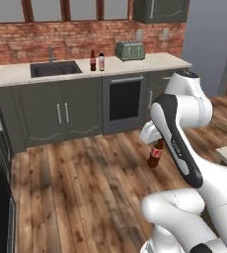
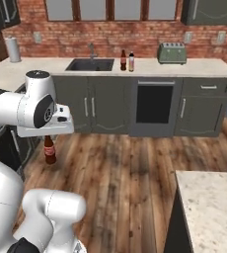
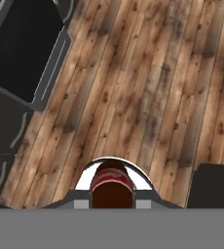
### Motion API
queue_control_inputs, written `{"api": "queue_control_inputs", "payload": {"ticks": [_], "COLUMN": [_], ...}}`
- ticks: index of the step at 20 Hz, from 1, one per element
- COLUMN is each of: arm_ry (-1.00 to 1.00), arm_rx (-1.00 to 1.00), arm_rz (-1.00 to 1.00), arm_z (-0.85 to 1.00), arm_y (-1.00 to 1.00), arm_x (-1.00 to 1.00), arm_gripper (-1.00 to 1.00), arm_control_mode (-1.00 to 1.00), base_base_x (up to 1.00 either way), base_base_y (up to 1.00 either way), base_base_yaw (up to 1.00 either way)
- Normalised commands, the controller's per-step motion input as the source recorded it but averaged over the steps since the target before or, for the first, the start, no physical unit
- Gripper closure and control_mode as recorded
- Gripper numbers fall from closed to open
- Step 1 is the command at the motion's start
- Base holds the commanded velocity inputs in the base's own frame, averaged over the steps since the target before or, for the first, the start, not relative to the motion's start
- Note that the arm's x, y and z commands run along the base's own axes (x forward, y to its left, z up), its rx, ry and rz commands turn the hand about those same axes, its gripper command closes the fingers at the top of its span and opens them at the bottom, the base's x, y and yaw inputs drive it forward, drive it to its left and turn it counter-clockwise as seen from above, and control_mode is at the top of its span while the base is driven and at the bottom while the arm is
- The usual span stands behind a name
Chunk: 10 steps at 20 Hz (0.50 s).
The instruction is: Place the large bottle from the dining counter next to the other large bottle outside the sink, and place the small bottle from the dining counter next to the other small bottle inside the sink.
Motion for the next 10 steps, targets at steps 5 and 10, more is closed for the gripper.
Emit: {"api": "queue_control_inputs", "payload": {"ticks": [5, 10], "arm_ry": [0.0, 0.0], "arm_rx": [0.0, 0.0], "arm_rz": [0.0, 0.0], "arm_z": [0.0, 0.0], "arm_y": [0.0, 0.0], "arm_x": [0.0, 0.0], "arm_gripper": [1.0, 1.0], "arm_control_mode": [1.0, 1.0], "base_base_x": [1.0, 1.0], "base_base_y": [0.34, 0.36], "base_base_yaw": [0.0, 0.0]}}
